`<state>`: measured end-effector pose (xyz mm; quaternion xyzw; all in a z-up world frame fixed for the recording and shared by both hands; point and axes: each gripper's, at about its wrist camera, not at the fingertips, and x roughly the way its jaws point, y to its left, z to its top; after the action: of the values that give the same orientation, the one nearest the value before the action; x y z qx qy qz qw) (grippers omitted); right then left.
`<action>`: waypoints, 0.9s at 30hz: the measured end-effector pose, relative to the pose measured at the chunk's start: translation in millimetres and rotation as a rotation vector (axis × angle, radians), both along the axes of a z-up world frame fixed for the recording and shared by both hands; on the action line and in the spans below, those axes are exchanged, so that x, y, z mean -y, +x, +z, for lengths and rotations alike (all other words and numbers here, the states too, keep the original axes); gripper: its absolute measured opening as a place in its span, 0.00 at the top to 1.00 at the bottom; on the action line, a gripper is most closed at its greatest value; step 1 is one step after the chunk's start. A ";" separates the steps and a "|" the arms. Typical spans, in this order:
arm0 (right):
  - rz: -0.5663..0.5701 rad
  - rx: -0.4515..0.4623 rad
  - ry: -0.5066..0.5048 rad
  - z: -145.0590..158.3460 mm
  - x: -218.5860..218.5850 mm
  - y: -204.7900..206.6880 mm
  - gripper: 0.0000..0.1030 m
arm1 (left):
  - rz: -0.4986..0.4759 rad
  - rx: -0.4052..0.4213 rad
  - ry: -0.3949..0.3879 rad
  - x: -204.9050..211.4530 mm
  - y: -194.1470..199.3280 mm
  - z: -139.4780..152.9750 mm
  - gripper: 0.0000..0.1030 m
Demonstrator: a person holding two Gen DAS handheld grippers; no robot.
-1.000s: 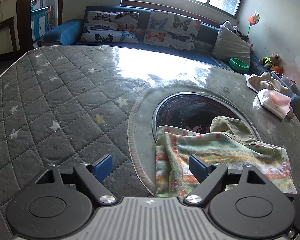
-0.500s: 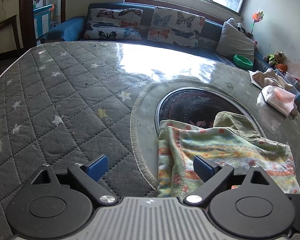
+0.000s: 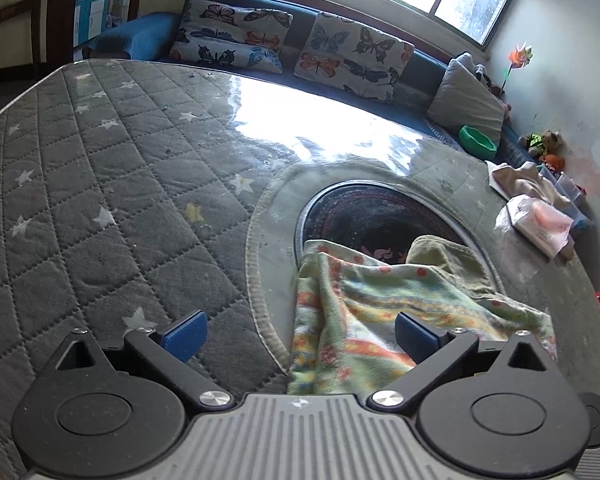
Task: Fold clothes
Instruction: 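Grasp the shirt edge with the left gripper while the right gripper approaches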
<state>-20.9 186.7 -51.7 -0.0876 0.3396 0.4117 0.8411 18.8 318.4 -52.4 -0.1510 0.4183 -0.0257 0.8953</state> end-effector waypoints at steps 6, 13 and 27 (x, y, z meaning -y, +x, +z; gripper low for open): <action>0.016 0.011 -0.035 -3.5 -6.2 0.8 0.95 | 0.006 -0.001 -0.003 1.6 -0.1 1.3 0.01; 0.065 0.088 -0.115 -17.1 -30.8 -12.6 0.71 | 0.002 -0.017 -0.003 -0.3 -1.3 -2.4 0.01; -0.031 0.018 0.074 2.0 -6.9 5.1 0.91 | 0.024 -0.056 -0.170 -8.0 -0.4 -6.0 0.02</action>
<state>-15.8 193.6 -49.7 -0.0546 0.3180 0.4100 0.8531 18.4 326.4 -58.4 -0.2324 0.4373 -0.0462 0.8675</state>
